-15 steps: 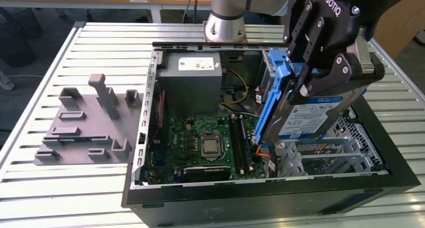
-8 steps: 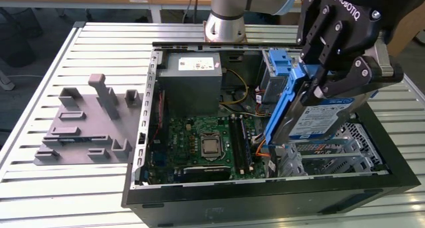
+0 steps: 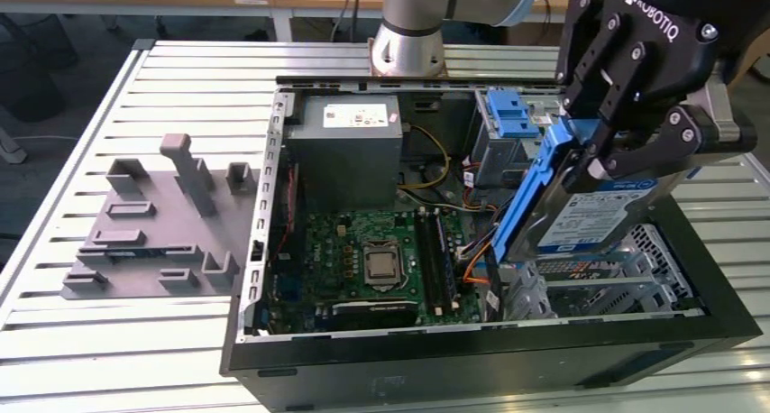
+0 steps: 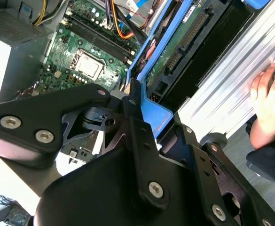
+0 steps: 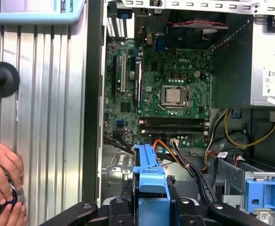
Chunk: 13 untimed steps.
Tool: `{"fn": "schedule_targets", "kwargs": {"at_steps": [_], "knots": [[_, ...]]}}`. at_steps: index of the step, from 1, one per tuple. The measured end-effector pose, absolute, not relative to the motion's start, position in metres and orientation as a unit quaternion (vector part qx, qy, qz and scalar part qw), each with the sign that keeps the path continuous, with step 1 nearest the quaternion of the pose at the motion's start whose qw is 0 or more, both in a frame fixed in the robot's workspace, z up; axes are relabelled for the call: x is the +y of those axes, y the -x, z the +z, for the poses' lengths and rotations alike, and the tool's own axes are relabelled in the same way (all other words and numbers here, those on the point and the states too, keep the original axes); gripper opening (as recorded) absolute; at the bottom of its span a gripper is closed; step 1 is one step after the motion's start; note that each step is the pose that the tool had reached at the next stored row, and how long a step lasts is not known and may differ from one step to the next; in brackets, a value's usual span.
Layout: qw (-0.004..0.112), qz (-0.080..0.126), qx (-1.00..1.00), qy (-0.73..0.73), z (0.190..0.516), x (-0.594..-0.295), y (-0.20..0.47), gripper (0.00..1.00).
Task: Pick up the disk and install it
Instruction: 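Insert the disk into the insertion slot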
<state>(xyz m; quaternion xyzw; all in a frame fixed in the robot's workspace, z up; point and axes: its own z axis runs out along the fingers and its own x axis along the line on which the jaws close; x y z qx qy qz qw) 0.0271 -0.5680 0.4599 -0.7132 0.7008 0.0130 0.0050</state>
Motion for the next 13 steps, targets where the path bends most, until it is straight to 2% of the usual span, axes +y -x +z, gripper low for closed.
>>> {"fn": "schedule_targets", "kwargs": {"at_steps": [13], "knots": [[0.005, 0.013, 0.701, 0.713, 0.4571, -0.5734, -0.0373, 0.36]]}}
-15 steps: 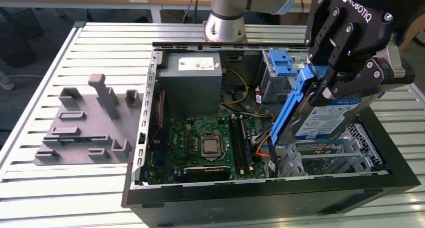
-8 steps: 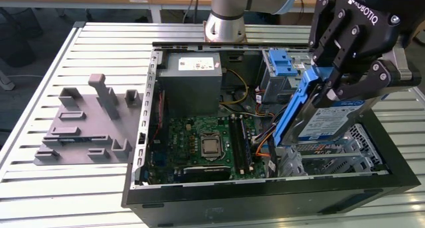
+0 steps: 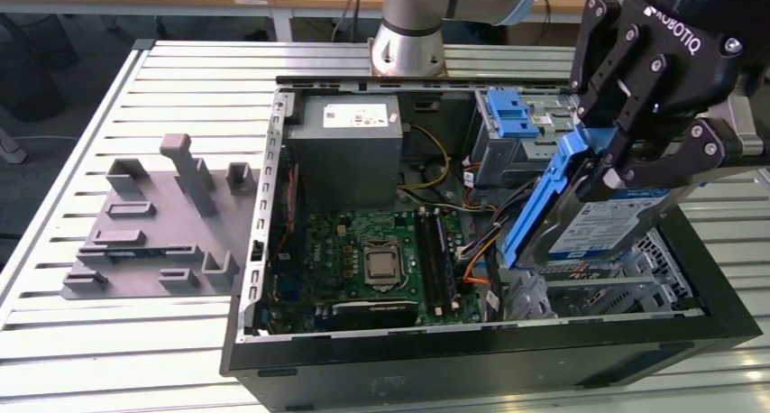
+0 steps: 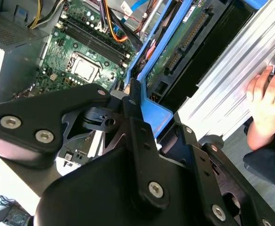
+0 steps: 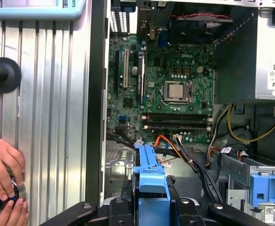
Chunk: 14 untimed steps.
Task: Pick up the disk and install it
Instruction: 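Insert the disk into the insertion slot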
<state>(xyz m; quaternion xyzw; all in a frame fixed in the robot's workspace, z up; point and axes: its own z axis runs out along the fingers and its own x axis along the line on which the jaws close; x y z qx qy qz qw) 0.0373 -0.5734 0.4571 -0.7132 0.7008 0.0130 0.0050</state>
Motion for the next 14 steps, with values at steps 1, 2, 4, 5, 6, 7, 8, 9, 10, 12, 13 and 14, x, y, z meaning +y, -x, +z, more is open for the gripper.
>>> {"fn": "schedule_targets", "kwargs": {"at_steps": [1, 2, 4, 5, 6, 7, 8, 9, 10, 12, 13, 14], "knots": [[0.005, 0.013, 0.701, 0.713, 0.457, -0.573, -0.039, 0.36], [0.005, 0.013, 0.701, 0.713, 0.456, -0.573, -0.040, 0.36], [0.005, 0.013, 0.701, 0.713, 0.456, -0.574, -0.042, 0.36], [0.005, 0.013, 0.701, 0.713, 0.456, -0.573, -0.043, 0.36], [0.005, 0.013, 0.701, 0.713, 0.456, -0.574, -0.044, 0.36], [0.005, 0.013, 0.701, 0.713, 0.455, -0.574, -0.046, 0.36], [0.005, 0.013, 0.701, 0.713, 0.455, -0.574, -0.047, 0.36], [0.005, 0.013, 0.701, 0.713, 0.455, -0.574, -0.049, 0.36], [0.005, 0.013, 0.701, 0.713, 0.455, -0.574, -0.050, 0.36], [0.005, 0.013, 0.701, 0.713, 0.454, -0.574, -0.053, 0.36], [0.005, 0.013, 0.701, 0.713, 0.454, -0.573, -0.054, 0.36], [0.005, 0.013, 0.701, 0.713, 0.454, -0.573, -0.056, 0.36]]}}
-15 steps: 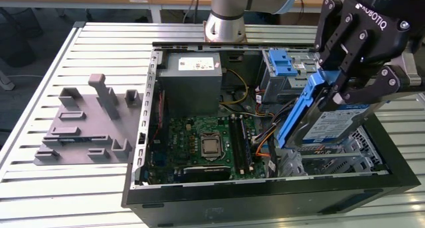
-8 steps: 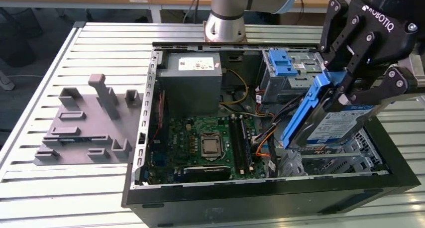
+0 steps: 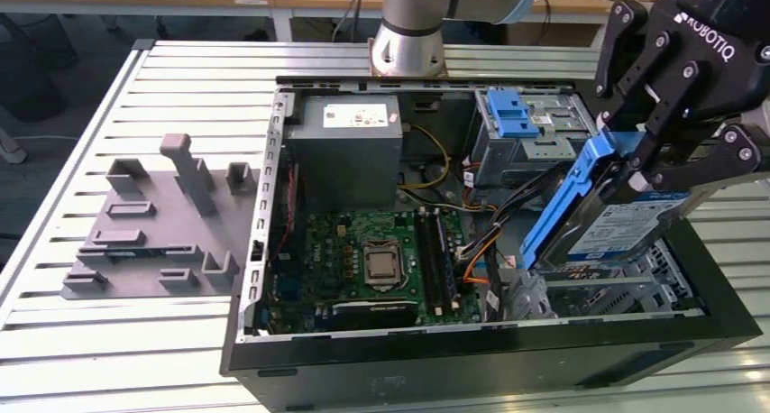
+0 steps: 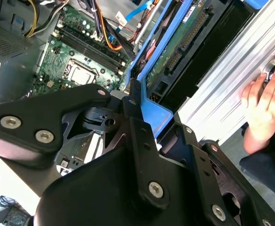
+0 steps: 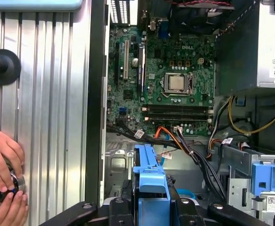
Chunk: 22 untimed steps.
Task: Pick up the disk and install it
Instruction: 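Insert the disk into the insertion slot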
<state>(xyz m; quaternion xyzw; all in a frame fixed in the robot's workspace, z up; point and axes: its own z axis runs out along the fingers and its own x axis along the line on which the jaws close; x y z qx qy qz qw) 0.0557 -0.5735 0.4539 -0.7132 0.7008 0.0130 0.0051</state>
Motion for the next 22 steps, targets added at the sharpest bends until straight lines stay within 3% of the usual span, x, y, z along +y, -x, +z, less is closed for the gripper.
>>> {"fn": "schedule_targets", "kwargs": {"at_steps": [22], "knots": [[0.005, 0.013, 0.715, 0.699, 0.448, -0.573, -0.072, 0.36]]}}
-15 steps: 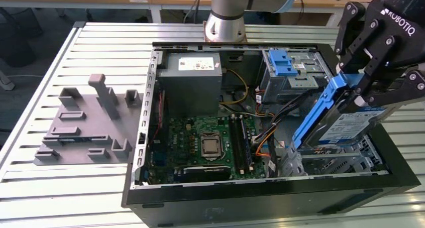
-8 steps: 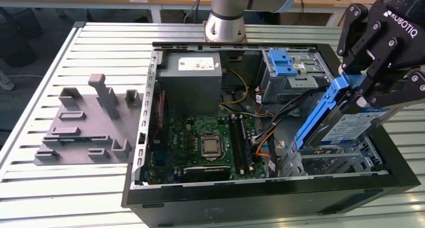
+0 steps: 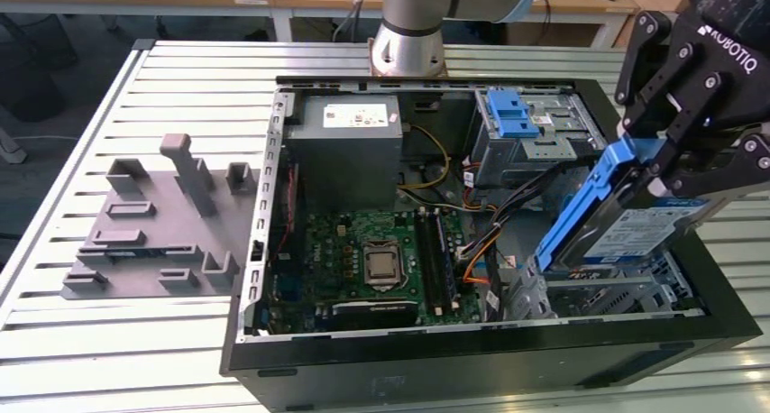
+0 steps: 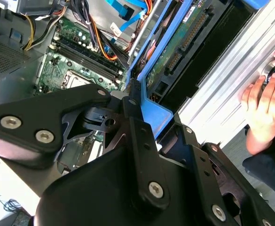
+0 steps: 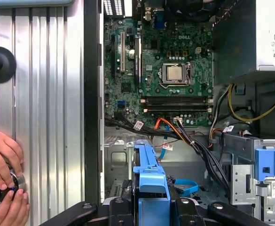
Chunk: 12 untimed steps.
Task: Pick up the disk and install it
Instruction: 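Insert the disk into the insertion slot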
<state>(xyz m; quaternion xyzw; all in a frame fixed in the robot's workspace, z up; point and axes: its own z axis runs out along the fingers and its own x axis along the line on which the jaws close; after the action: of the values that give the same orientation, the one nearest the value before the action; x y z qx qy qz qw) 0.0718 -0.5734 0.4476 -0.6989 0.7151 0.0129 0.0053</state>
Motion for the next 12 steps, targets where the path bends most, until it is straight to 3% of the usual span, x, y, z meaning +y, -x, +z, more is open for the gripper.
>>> {"fn": "schedule_targets", "kwargs": {"at_steps": [12], "knots": [[0.005, 0.013, 0.715, 0.699, 0.4429, -0.5734, -0.0748, 0.36]]}}
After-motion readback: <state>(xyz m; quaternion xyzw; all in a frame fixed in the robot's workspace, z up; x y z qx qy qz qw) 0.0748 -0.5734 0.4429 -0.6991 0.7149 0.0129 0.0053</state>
